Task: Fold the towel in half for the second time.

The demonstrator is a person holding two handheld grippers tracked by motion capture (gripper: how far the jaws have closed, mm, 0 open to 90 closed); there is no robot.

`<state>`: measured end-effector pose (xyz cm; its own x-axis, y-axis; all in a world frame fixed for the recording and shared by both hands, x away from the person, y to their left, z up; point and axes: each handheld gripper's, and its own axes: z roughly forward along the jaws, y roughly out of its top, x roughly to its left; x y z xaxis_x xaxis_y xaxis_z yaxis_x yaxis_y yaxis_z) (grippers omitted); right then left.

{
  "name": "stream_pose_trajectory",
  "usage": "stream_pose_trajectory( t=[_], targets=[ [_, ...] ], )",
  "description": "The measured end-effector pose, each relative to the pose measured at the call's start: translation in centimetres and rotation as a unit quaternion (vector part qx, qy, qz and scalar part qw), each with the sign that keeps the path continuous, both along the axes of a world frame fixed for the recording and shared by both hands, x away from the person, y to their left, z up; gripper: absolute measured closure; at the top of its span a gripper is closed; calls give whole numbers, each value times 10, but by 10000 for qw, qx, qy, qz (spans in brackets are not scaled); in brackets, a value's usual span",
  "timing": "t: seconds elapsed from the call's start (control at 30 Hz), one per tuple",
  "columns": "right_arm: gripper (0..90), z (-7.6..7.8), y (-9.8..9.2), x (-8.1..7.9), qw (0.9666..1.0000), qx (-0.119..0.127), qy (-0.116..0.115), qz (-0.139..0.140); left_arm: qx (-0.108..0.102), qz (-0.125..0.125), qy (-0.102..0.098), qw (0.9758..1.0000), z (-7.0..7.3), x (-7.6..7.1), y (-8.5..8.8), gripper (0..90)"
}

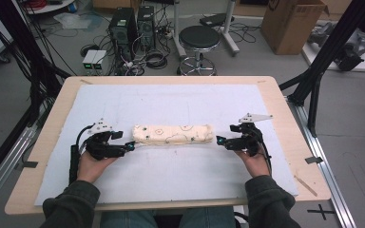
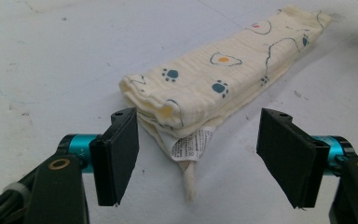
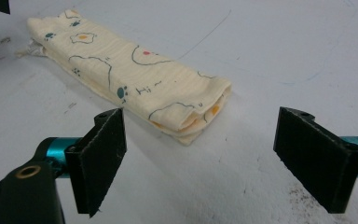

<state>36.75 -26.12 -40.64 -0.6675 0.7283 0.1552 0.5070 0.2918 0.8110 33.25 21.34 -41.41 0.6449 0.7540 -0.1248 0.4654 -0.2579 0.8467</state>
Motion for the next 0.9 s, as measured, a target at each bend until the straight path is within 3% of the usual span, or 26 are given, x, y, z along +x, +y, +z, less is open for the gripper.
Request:
stream_pose_trajectory(
  t=[0.5,0.9],
  targets=[
    [137,2,-9,-19,9999,-33,-103,-24,93,-162,-139,9997,8,-15,-5,284],
    [126,3,-20,-34,9998,-42,-195,-21,33,-111,-104,9999,0,-29,2,278]
  ],
)
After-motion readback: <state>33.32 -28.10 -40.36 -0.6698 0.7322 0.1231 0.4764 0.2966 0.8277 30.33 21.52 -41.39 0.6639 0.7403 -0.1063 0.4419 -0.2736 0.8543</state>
